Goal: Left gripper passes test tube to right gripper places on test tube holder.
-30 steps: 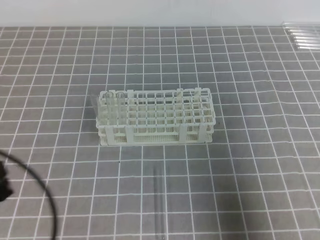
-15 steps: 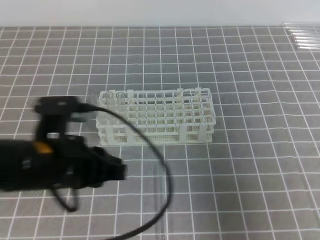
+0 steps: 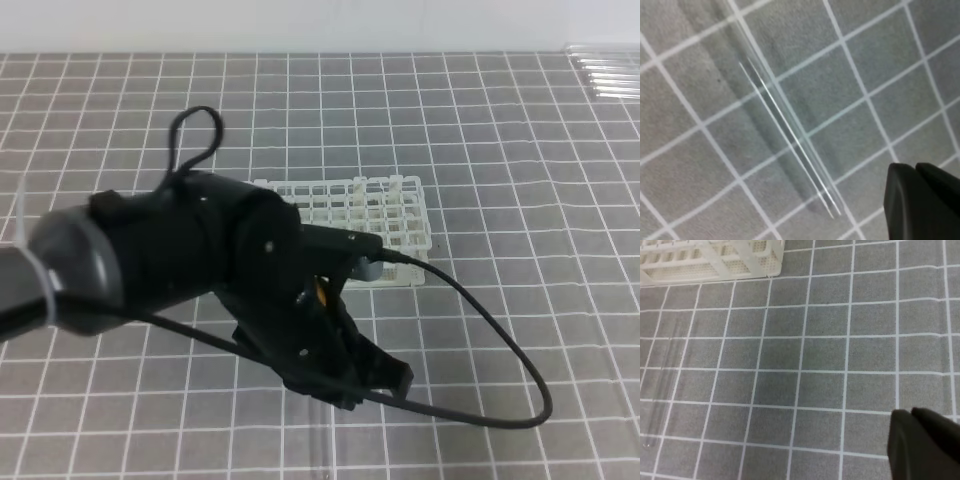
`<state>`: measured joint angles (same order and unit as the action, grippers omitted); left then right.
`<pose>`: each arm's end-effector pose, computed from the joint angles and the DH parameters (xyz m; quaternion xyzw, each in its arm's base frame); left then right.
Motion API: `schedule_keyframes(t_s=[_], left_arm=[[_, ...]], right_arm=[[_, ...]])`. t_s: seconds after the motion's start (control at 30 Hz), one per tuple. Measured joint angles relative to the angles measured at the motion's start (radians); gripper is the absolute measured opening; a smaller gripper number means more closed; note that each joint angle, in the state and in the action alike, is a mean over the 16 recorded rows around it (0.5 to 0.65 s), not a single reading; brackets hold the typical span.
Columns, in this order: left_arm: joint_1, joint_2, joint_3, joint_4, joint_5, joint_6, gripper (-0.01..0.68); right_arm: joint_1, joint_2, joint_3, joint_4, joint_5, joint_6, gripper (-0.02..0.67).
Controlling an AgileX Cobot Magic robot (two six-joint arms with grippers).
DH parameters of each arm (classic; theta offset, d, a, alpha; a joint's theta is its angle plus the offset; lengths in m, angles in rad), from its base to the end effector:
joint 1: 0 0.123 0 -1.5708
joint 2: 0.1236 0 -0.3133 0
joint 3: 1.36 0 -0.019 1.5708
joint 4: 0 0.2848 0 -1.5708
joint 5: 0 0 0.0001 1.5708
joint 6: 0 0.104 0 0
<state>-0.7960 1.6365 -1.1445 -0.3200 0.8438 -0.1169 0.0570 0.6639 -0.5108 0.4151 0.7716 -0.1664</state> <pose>0.2362 -0.2762 0.2410 0.2440 0.9473 -0.1905 0.0829 0.1324 0.0369 0.2740 -0.0160 0.9174 0.1676 0.3605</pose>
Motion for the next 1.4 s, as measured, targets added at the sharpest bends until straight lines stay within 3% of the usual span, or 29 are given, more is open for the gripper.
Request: schedule_keyframes(t_s=[0.2,0.6,0.73,1.03,1.4], left_arm=[[-0.028,0.060,-0.053,0.071,0.065,-0.033,0.073],[-0.031,0.128,-0.060,0.124,0.089,-0.085,0.351],[-0.031,0.153,-0.060,0.136,0.084,-0.120,0.405],[-0.031,0.213,-0.064,0.167,0.070,-0.177,0.422],[-0.031,0.253,-0.072,0.218,0.079,-0.170,0.359]], right_arm=[[0.000,0.000,0.000,-0.001,-0.001,-0.001,-0.013],[0.000,0.000,0.000,0.001,-0.015,-0.001,-0.013],[0.000,0.000,0.000,0.002,-0.017,-0.001,-0.013],[0.000,0.000,0.000,0.004,-0.017,-0.001,-0.013],[0.000,0.000,0.000,0.006,-0.017,-0.001,-0.013]])
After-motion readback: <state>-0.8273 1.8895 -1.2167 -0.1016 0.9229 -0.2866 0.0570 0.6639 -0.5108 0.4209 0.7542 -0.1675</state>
